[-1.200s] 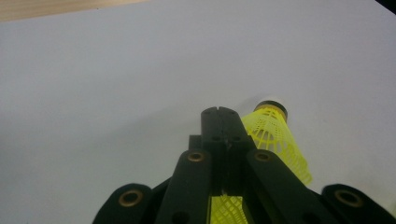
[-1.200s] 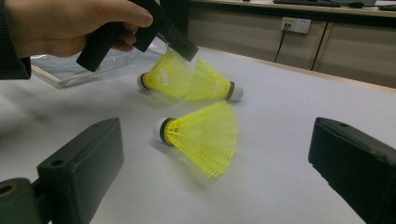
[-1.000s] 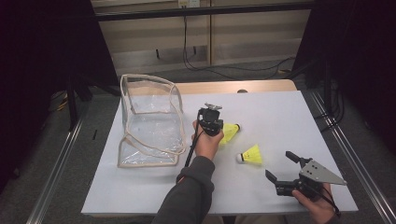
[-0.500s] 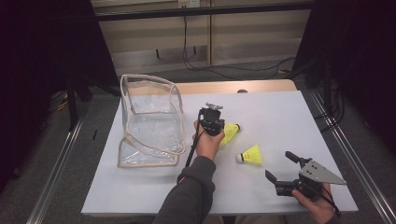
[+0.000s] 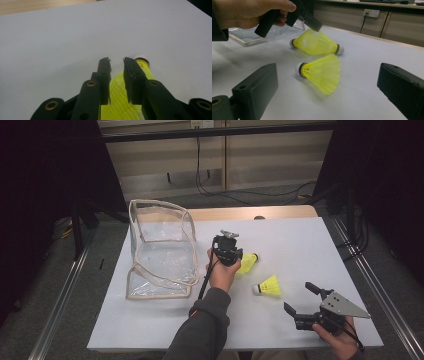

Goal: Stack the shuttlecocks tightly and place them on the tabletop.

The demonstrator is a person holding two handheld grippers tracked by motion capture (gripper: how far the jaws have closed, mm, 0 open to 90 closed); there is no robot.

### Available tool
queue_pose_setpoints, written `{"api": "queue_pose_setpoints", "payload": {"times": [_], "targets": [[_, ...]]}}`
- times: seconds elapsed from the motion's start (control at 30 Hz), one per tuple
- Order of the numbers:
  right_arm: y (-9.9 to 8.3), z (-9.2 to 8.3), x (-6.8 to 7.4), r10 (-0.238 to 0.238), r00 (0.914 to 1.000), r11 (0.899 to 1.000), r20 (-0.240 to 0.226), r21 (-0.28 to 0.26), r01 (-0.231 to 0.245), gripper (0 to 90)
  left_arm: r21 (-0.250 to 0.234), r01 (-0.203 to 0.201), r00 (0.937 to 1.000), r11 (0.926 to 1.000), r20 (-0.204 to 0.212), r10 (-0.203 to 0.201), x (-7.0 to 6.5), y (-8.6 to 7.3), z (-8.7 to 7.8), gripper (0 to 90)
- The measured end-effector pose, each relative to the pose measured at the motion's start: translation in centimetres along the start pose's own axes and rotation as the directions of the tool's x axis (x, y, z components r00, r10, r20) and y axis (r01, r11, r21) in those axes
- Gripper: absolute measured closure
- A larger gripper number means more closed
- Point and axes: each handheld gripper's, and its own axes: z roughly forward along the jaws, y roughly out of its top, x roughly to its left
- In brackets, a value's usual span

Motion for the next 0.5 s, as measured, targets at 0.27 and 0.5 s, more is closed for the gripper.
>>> {"api": "queue_pose_setpoints", "payload": {"times": [0.27,0.5], "targets": [[0.00,-0.02,0.01,0.000,1.0000,1.000,0.000,0.001,0.000,2.8,0.001,-0.001,1.0000,1.0000,-0.004,0.001,0.05,-0.06,-0.11,73.9],[0.00,0.00,0.04,0.000,1.0000,1.000,-0.004,-0.001,0.000,2.8,0.010,0.000,1.0000,1.0000,-0.005,0.000,0.16,-0.15,-0.11,74.2]]}}
